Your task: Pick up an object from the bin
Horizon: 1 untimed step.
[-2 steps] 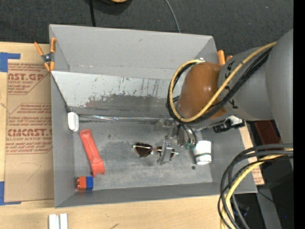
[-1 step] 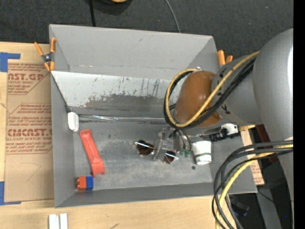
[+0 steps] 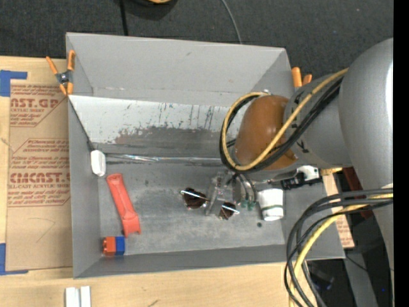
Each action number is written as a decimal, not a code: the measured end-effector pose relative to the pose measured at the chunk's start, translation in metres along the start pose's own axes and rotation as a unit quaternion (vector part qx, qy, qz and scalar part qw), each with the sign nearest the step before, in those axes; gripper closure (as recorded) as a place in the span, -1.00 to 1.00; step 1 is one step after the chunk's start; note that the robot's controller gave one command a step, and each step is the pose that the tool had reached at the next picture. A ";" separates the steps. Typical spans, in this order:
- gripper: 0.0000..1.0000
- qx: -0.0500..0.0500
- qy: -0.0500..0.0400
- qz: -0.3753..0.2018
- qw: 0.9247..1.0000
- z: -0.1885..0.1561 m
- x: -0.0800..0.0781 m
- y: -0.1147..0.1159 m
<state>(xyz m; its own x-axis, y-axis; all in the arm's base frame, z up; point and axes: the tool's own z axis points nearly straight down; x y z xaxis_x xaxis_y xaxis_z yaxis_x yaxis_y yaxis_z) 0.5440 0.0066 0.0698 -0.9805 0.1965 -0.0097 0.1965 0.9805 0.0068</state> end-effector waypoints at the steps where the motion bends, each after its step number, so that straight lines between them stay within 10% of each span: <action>1: 1.00 0.000 -0.001 -0.007 1.000 -0.073 -0.018 0.000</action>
Offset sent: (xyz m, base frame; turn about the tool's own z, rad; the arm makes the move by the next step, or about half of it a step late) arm 0.0000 0.0000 0.0000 0.0000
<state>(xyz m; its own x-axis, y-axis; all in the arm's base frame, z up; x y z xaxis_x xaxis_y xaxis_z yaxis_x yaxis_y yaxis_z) 0.5610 0.0028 0.1433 -0.9832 0.1822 -0.0114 0.1821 0.9833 0.0075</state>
